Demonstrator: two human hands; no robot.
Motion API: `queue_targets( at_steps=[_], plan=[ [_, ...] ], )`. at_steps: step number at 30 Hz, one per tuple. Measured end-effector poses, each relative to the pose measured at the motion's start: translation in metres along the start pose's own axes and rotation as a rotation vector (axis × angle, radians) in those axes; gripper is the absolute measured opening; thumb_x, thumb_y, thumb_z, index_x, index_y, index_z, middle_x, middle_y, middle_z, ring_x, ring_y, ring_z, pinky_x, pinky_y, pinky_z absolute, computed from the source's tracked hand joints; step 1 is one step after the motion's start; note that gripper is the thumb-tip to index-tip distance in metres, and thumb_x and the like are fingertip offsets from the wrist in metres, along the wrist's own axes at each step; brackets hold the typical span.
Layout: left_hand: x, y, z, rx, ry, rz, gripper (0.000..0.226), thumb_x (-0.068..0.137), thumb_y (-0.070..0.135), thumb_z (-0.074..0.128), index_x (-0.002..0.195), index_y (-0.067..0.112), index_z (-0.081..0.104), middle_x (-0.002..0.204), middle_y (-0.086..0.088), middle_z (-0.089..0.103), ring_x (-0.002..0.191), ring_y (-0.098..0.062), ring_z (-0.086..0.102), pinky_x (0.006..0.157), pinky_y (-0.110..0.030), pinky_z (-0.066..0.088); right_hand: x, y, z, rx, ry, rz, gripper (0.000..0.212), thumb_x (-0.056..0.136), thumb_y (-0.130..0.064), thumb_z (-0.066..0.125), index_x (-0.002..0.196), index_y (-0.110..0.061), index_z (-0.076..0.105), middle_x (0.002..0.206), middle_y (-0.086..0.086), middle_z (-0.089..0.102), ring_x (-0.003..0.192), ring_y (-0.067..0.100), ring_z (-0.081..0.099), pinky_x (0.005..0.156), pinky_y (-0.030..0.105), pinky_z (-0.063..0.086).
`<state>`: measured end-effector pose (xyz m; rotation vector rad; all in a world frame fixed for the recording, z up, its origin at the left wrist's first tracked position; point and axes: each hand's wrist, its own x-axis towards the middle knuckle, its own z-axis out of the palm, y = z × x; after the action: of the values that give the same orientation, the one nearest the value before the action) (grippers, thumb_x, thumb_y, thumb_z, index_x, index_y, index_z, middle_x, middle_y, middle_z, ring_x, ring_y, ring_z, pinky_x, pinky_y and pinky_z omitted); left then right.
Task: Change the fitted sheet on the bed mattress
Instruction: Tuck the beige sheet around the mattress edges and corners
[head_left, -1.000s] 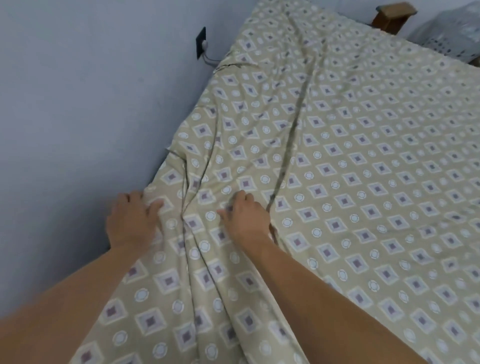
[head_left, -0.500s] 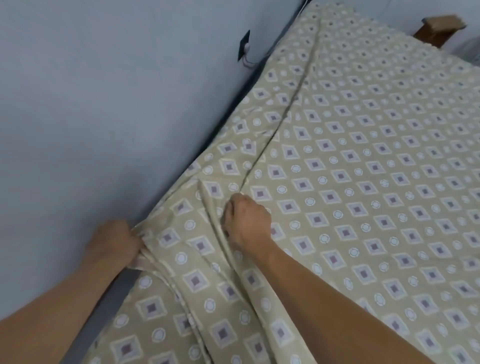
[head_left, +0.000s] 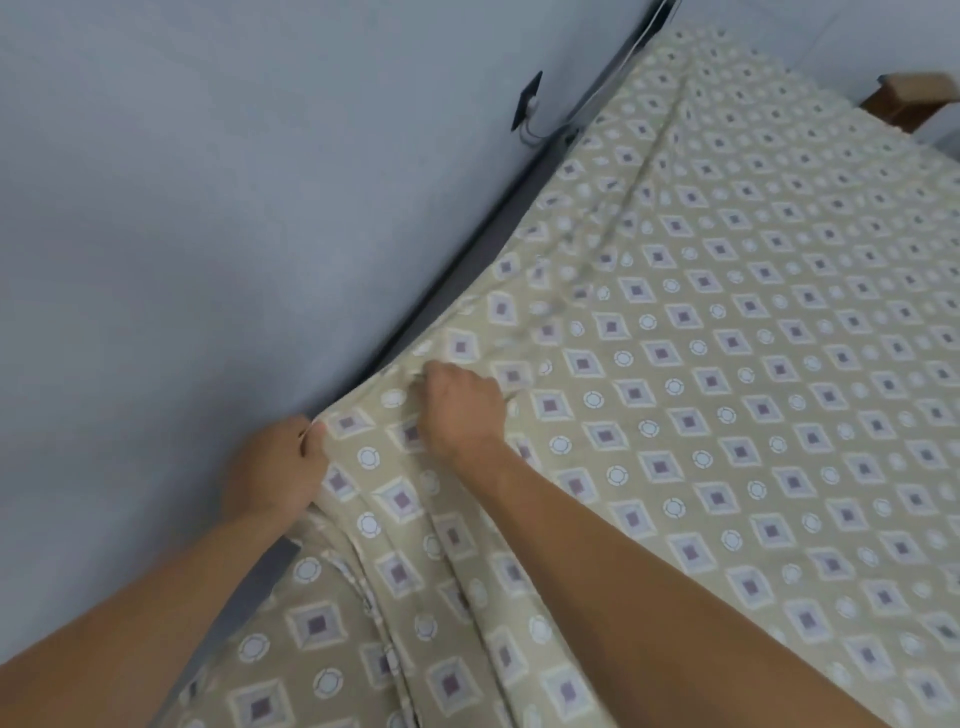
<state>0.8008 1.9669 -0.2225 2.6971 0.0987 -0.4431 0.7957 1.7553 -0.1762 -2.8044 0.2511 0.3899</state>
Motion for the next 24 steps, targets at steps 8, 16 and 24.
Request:
queue_targets(
  at_steps=[8, 16, 24],
  plan=[
    [0.000, 0.003, 0.000, -0.349, -0.092, -0.120, 0.018, 0.104, 0.035, 0.059, 0.093, 0.022, 0.062, 0.086, 0.003, 0.066, 0.080, -0.021, 0.062, 0.073, -0.038, 0.045, 0.017, 0.007, 0.011, 0.234, 0.027, -0.105, 0.017, 0.106, -0.037, 0.049, 0.100, -0.020, 0.048, 0.099, 0.005, 0.060, 0.086, 0.031, 0.060, 0.073, 0.045, 0.051],
    [0.014, -0.019, 0.027, -0.214, -0.224, -0.035, 0.042, 0.102, 0.024, 0.062, 0.063, 0.011, 0.053, 0.056, -0.002, 0.053, 0.053, -0.021, 0.049, 0.056, -0.032, 0.036, 0.022, -0.015, 0.025, -0.034, -0.106, -0.130, 0.036, 0.096, -0.021, 0.064, 0.131, -0.026, 0.067, 0.127, 0.002, 0.062, 0.118, 0.029, 0.060, 0.100, 0.043, 0.040],
    [-0.026, -0.034, 0.024, -0.188, -0.077, -0.122, 0.029, 0.101, 0.053, 0.058, 0.097, 0.024, 0.059, 0.078, 0.006, 0.063, 0.071, -0.020, 0.058, 0.066, -0.037, 0.043, -0.049, -0.017, 0.054, 0.324, 0.180, -0.154, 0.033, 0.090, -0.012, 0.061, 0.123, -0.012, 0.060, 0.116, 0.007, 0.048, 0.094, 0.027, 0.053, 0.074, 0.045, 0.052]
  ],
)
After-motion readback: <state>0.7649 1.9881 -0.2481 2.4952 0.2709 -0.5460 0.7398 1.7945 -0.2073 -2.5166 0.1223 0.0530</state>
